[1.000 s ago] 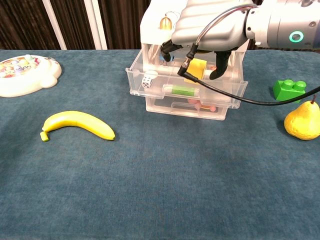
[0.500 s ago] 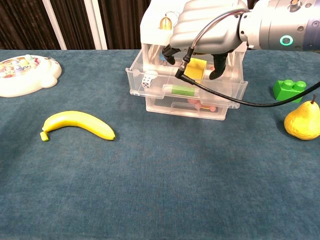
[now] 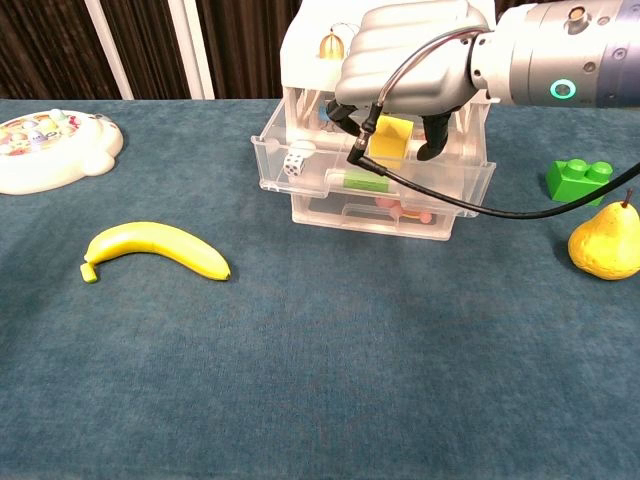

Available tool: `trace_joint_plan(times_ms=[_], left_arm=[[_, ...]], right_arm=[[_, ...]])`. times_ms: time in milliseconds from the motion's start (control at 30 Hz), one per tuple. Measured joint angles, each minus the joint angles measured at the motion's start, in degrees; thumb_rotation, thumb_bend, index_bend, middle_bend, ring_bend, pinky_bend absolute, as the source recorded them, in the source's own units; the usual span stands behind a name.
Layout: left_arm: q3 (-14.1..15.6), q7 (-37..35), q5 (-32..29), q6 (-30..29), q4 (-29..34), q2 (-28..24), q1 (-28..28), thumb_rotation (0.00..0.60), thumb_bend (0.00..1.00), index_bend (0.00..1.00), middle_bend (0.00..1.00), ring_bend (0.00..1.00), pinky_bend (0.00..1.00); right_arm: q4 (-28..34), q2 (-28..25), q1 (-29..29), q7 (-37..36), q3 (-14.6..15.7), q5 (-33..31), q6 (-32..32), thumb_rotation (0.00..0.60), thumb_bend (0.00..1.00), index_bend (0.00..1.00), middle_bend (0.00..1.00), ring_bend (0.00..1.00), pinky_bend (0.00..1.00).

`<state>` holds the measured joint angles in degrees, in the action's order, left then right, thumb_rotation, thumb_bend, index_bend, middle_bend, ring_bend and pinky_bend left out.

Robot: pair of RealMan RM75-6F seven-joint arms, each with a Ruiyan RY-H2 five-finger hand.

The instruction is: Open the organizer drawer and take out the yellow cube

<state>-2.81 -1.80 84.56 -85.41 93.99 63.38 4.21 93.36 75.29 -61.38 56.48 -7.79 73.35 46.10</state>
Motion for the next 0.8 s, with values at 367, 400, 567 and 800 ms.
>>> trace_joint_plan(times_ms=[367, 400, 567, 800], left_arm=[[0.0, -0.1, -0.2, 0.2, 0.2, -0.2, 0.0, 0.6, 0.31, 0.05, 0.0, 0.0, 0.0], [0.0, -0.1, -0.2, 0.3, 0.2, -0.2, 0.0, 0.6, 0.31, 0.05, 0.0, 0.0, 0.0], [0.1, -0.1, -0.2, 0.4, 0.3, -0.2, 0.1, 0.6, 0.31, 0.05, 0.0, 0.0, 0.0], [0.1, -0.1, -0.3, 0.5, 0.3, -0.4, 0.0, 0.6, 0.31, 0.05, 0.0, 0.0, 0.0]], right_arm=[[0.0, 0.4, -0.8, 0.7, 0.8, -1.3, 0.0, 0.6, 0.14, 0.49, 0.96, 0.97, 1.0], [0.0, 0.4, -0.9, 0.7, 0.8, -1.3, 0.0, 0.6, 0.14, 0.5, 0.96, 0.97, 1.0], [0.0, 0.5, -1.3, 0.7, 0.9, -1.8, 0.1, 0.6, 0.14, 0.52, 0.97, 0.97, 1.0], [-0.2, 0.9, -1.6, 0.7, 1.0, -2.5, 0.5, 0.6, 0.14, 0.55, 0.97, 0.98, 1.0]])
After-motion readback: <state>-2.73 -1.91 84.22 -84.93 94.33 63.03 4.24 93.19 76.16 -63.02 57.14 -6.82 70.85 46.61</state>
